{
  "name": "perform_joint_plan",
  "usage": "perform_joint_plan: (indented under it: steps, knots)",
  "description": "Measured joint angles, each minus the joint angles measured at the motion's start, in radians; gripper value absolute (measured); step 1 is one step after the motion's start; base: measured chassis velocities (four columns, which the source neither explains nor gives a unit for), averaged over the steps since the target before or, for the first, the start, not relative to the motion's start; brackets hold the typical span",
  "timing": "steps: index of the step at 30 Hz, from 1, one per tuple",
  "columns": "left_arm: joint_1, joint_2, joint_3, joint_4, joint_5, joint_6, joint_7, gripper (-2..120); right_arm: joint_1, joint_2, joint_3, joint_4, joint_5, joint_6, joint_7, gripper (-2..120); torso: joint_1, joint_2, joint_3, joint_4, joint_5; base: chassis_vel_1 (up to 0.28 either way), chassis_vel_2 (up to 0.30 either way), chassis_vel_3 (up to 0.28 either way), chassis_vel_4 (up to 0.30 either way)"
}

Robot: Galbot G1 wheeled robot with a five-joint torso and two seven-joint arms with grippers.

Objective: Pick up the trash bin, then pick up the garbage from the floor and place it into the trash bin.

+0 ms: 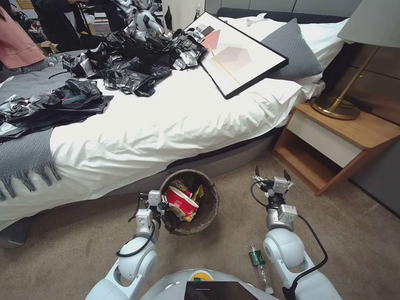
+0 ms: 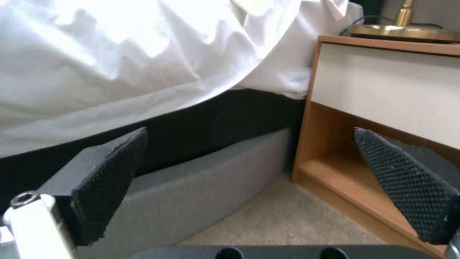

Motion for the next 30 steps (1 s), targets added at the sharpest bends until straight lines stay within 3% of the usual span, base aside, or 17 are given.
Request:
perform_joint_plan:
  steps: [30]
  knots:
    - [0.002, 0.000, 0.000, -0.001, -0.002, 0.001, 0.003, 0, -0.001, 0.007, -0.003, 0.001, -0.003, -0.002, 0.000, 100, 0.000, 0.000, 0.000, 0.0000, 0.0000, 0.040, -0.039, -0.040, 0.047]
